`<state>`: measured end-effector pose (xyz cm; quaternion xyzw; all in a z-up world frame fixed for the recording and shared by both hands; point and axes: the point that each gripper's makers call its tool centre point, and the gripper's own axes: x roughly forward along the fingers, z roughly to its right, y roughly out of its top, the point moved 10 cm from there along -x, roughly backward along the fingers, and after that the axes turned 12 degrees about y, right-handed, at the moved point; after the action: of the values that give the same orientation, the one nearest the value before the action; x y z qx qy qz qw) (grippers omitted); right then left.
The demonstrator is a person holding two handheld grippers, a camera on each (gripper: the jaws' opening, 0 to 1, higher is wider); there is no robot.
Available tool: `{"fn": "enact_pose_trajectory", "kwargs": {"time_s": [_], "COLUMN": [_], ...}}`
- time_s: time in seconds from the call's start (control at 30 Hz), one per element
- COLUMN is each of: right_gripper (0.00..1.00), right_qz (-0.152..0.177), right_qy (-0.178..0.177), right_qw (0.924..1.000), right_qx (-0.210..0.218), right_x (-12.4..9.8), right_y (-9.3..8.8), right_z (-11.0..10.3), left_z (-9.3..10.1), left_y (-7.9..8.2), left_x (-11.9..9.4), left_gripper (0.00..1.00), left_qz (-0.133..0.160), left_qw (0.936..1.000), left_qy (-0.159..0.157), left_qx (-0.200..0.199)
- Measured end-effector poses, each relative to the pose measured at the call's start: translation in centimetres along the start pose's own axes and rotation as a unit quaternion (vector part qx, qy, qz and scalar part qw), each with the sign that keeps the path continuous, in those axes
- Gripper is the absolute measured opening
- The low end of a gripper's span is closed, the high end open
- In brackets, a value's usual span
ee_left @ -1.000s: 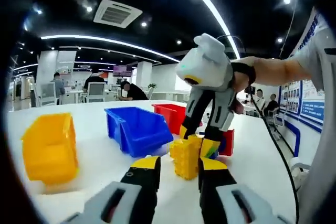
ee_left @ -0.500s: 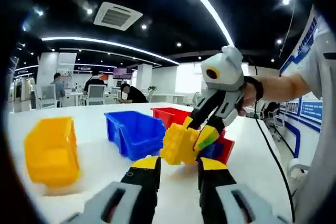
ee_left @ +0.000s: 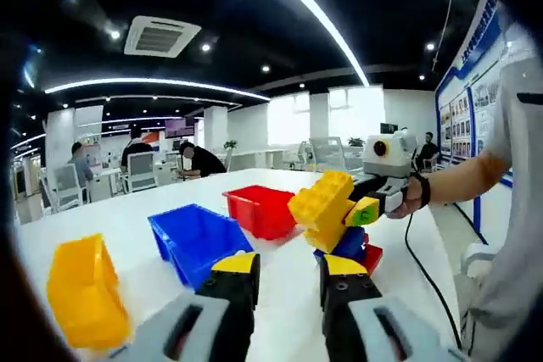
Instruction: Take apart the toy blocks one by one and place each separated block into its matching bin, sorting the blocks by their type until all the connected pieces are disassembled and separated into the correct bins
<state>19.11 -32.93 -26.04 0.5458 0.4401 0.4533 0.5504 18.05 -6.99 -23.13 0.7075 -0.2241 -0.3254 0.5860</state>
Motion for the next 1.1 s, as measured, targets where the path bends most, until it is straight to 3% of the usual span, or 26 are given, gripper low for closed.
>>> {"fn": "enact_pose_trajectory", "kwargs": {"time_s": [0.13,0.3,0.37,0.5,0.7,0.87,1.0,1.1], "right_gripper": [0.26,0.26,0.26,0.26,0.26,0.36,0.36,0.40], "right_qz": [0.043,0.048,0.048,0.063,0.066,0.003,-0.008,-0.013], "right_qy": [-0.002,-0.001,0.001,-0.001,-0.004,-0.016,-0.017,-0.031], "right_qw": [0.9990,0.9988,0.9988,0.9978,0.9975,0.9991,0.9997,0.9993], "right_qx": [0.003,-0.007,-0.012,-0.018,-0.026,-0.040,-0.015,-0.015], "right_x": [-2.2,-3.5,-3.9,-5.1,-6.4,-6.5,-6.4,-7.2], "right_y": [-0.6,-0.4,-0.4,-0.9,-1.1,-1.7,-1.9,-0.2], "right_z": [-0.9,-1.5,-1.7,-1.9,-2.0,-1.6,-1.6,-1.5], "left_z": [2.2,5.2,5.8,6.3,6.8,6.8,6.2,5.5], "left_y": [3.6,7.5,8.3,8.5,7.7,7.9,8.1,8.5], "left_x": [0.9,2.9,3.7,4.5,5.6,5.9,5.5,4.9], "left_gripper": [0.30,0.30,0.30,0.30,0.30,0.30,0.30,0.30], "left_qz": [0.002,0.026,0.030,0.025,0.006,-0.003,-0.007,-0.019], "left_qw": [0.9974,0.9869,0.9851,0.9849,0.9837,0.9816,0.9816,0.9787], "left_qy": [-0.049,-0.133,-0.141,-0.136,-0.158,-0.166,-0.162,-0.168], "left_qx": [0.053,0.088,0.094,0.104,0.087,0.094,0.100,0.117]}}
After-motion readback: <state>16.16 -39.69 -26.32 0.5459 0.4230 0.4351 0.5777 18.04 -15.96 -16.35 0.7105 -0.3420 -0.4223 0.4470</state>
